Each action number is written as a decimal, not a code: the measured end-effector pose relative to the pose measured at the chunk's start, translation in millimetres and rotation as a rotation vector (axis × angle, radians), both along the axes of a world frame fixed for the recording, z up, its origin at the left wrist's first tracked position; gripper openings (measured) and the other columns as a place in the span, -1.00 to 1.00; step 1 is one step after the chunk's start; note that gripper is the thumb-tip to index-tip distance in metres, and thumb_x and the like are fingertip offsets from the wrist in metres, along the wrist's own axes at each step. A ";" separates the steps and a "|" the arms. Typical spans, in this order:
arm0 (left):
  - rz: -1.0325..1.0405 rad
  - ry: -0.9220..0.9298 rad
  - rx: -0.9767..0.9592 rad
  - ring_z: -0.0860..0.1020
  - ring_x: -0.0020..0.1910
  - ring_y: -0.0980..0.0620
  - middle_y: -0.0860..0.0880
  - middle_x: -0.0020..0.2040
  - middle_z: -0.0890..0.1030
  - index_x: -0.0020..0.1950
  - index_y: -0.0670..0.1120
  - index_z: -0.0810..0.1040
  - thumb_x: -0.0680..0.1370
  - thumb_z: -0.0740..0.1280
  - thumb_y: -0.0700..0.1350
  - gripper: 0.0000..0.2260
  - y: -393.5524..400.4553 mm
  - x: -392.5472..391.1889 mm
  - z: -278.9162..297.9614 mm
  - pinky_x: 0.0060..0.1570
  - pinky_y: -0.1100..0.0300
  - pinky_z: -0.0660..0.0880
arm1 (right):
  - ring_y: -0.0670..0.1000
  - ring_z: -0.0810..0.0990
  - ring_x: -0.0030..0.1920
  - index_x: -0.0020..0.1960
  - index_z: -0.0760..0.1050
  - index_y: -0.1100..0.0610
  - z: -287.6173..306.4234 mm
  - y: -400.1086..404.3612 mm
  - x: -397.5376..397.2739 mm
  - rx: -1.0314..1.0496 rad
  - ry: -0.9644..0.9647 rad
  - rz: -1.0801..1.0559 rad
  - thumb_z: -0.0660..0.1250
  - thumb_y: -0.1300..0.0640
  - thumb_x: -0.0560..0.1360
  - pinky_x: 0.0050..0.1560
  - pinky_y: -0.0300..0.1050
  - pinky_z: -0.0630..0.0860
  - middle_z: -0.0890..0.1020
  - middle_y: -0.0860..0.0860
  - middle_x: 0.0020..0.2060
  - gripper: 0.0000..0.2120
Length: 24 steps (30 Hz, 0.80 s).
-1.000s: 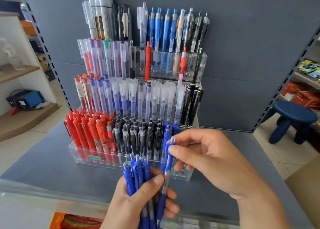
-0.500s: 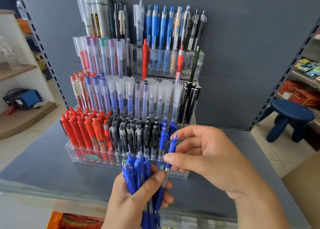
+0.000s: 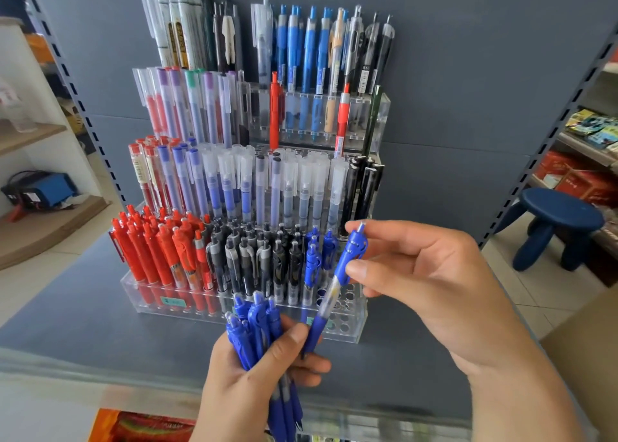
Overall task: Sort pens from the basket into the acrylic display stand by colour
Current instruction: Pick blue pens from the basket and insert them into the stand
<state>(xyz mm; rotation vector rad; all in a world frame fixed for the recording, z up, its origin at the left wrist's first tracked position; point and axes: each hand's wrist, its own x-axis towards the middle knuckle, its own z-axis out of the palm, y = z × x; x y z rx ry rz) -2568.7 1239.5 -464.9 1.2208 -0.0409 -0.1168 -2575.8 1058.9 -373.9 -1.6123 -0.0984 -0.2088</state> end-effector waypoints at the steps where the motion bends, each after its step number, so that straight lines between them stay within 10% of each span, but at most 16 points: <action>1: 0.014 -0.003 -0.006 0.65 -0.41 -0.29 -0.37 -0.24 0.66 -0.17 -0.34 0.51 0.27 0.46 -0.21 -0.74 -0.7 0.1 0.0 -0.50 0.10 0.56 | -0.01 0.69 -0.23 0.03 0.74 0.03 0.5 -0.4 -0.1 0.030 -0.036 -0.013 0.53 0.22 0.30 -0.21 -0.20 0.59 0.75 0.11 -0.18 -0.69; 12: 0.091 -0.002 -0.051 0.60 -0.50 -0.25 -0.30 -0.31 0.64 -0.21 -0.30 0.54 0.29 0.42 -0.22 -0.83 -2.4 1.8 -0.8 -0.55 0.12 0.52 | -0.06 0.72 -0.23 0.04 0.70 0.01 -0.8 -6.1 2.3 0.080 -0.354 -0.255 0.50 0.24 0.29 -0.17 -0.27 0.58 0.76 -0.01 -0.21 -0.66; 24: 0.076 0.009 -0.058 0.60 -0.48 -0.27 -0.31 -0.32 0.61 -0.24 -0.27 0.56 0.30 0.43 -0.21 -0.86 -0.3 1.5 -1.0 -0.54 0.09 0.53 | 0.02 0.75 -0.18 -0.07 0.72 -0.01 -10.4 -1.2 10.8 0.052 -0.281 -0.275 0.53 0.19 0.27 -0.14 -0.19 0.63 0.77 0.03 -0.20 -0.75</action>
